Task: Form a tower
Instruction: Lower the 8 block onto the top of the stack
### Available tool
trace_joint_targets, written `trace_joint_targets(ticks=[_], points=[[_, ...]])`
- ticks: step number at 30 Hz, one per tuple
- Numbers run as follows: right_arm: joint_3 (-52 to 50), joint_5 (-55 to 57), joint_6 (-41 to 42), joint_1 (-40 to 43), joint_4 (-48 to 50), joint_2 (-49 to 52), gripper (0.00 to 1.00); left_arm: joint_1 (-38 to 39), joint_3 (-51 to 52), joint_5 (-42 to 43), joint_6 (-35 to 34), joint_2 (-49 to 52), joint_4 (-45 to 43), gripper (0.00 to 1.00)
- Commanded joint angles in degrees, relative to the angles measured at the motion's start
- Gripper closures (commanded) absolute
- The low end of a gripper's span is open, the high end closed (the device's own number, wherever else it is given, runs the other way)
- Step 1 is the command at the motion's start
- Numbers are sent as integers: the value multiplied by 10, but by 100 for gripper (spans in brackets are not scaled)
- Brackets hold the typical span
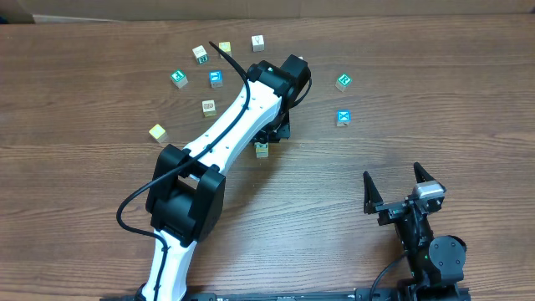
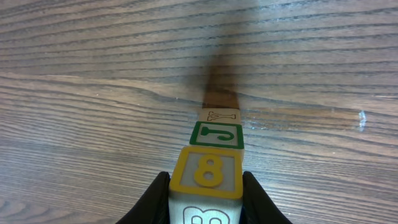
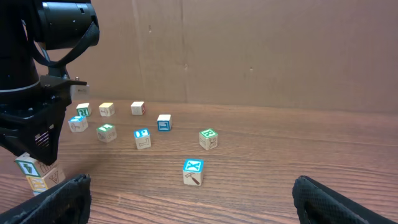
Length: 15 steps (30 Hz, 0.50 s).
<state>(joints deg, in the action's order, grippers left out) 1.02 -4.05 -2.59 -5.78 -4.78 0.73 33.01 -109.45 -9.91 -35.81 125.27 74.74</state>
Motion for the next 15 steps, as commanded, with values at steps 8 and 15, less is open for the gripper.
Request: trace_joint_targets(ticks=[8, 15], points=[[-6, 3, -1, -4, 2, -5, 0, 0, -29, 7, 11, 2, 3, 96], [-6, 3, -1, -4, 2, -5, 0, 0, -29, 8, 11, 2, 13, 96]])
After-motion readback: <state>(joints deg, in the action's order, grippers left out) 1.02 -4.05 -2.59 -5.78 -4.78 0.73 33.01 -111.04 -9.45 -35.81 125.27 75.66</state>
